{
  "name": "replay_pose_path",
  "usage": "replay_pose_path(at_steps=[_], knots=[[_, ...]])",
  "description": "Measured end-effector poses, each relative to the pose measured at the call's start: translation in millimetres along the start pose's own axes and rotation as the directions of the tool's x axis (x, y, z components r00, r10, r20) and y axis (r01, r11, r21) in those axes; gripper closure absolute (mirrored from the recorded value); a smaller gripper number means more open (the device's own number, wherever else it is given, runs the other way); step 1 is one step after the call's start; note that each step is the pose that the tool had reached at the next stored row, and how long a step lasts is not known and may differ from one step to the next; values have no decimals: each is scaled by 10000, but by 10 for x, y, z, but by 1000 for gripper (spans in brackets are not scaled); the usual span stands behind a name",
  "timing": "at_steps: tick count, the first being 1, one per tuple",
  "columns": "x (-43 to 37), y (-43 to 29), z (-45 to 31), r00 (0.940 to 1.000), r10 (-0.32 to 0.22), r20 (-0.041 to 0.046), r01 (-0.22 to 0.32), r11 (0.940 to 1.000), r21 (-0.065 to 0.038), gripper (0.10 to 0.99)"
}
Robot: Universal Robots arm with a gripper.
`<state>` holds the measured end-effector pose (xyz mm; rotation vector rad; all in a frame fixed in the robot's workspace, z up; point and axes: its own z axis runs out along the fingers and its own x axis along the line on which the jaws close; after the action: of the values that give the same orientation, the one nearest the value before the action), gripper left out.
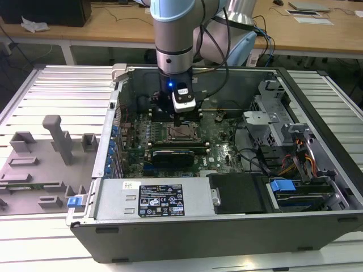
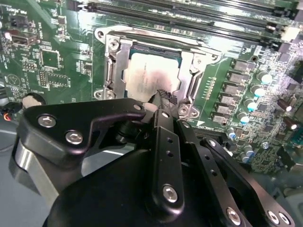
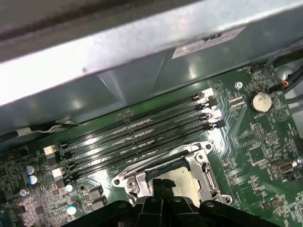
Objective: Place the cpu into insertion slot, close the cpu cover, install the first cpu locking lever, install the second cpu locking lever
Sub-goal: 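Install the first cpu locking lever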
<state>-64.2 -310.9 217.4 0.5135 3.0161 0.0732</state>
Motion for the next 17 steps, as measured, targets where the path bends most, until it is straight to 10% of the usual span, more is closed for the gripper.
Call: replay_pose_path(at_steps=[17], knots=[[-163,-57,14,9944,-1037,-219,1037,9946,-6,980]])
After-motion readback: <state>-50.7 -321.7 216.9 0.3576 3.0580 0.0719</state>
